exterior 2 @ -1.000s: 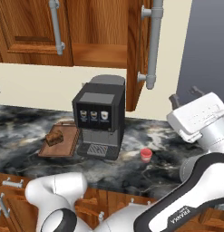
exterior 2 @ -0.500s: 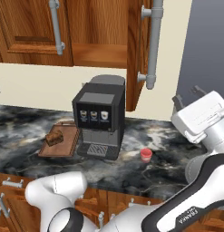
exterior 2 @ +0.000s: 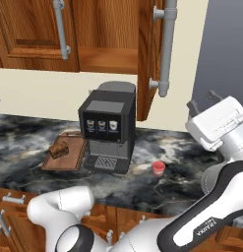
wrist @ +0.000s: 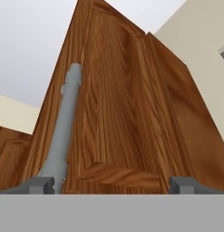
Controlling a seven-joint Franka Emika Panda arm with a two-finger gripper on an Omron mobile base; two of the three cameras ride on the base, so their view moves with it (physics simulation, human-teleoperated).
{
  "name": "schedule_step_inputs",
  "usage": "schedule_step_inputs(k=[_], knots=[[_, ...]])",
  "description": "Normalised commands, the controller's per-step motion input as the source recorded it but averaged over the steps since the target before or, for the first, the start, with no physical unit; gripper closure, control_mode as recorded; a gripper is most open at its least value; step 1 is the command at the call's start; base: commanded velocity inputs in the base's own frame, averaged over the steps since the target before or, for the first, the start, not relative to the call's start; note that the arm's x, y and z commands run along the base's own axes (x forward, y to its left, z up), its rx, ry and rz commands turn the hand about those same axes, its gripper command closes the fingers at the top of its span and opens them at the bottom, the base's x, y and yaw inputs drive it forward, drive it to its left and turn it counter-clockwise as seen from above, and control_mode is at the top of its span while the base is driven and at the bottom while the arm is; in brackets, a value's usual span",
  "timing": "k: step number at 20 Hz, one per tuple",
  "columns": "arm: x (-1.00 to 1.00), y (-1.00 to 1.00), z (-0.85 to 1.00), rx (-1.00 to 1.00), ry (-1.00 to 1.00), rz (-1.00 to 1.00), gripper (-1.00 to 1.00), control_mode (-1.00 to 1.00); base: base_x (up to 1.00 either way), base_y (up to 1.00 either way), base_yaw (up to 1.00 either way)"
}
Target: Pick the bread, place it on the cutting board, pick the jam, place it on the counter, and close the cabinet.
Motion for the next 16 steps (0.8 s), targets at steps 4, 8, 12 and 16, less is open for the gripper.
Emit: schedule_step_inputs(k=[4,8,12,16], knots=[[0.19,0.01,0.0,0.0,0.0,0.0,-1.0,-1.0,0.0,0.0,0.0],[0.14,0.0,0.0,0.0,0.0,0.0,-1.0,-1.0,0.0,0.0,0.0],[0.0,0.0,0.0,0.0,0.0,0.0,-1.0,-1.0,0.0,0.0,0.0],[0.0,0.0,0.01,0.0,0.0,0.05,-1.0,-1.0,0.0,0.0,0.0]])
